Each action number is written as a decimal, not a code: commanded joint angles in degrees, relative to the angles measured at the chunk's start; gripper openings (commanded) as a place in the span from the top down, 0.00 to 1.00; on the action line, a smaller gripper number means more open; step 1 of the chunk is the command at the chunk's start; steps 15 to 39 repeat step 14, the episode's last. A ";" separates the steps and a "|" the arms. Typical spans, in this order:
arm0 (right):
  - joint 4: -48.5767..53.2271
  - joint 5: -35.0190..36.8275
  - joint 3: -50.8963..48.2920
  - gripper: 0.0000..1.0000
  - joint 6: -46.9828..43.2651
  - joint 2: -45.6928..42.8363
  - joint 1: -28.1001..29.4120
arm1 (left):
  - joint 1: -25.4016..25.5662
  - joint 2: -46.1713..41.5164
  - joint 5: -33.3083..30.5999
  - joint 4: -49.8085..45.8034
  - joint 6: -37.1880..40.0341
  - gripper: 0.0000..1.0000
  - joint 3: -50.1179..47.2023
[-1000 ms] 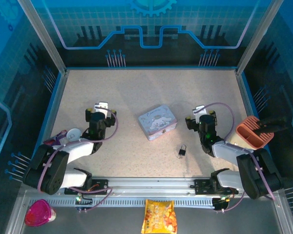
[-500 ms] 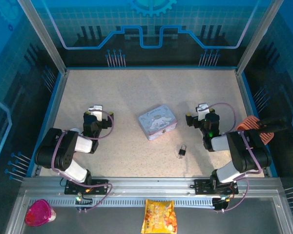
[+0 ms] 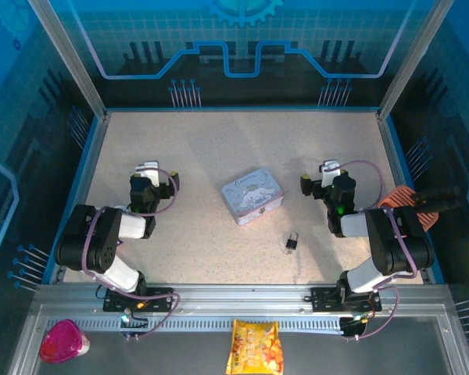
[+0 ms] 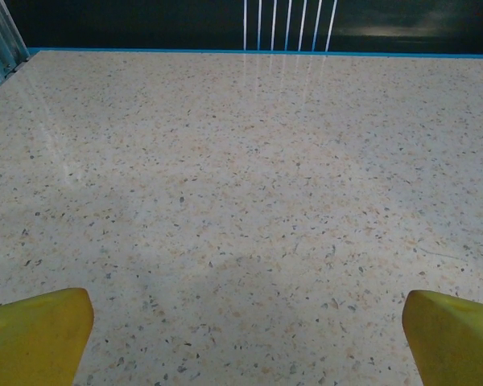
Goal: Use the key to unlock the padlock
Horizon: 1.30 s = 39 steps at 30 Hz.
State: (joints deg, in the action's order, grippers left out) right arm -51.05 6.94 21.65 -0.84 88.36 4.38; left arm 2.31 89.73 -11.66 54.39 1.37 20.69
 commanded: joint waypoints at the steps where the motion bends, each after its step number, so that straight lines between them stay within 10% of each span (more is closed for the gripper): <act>1: -1.03 -0.55 0.76 0.00 0.84 -0.03 -0.50 | -0.37 -0.29 0.99 0.26 -1.37 0.01 0.62; 39: -1.58 -0.21 0.44 0.00 1.14 -0.03 -0.76 | -0.37 -0.35 0.95 0.22 -1.37 0.01 0.65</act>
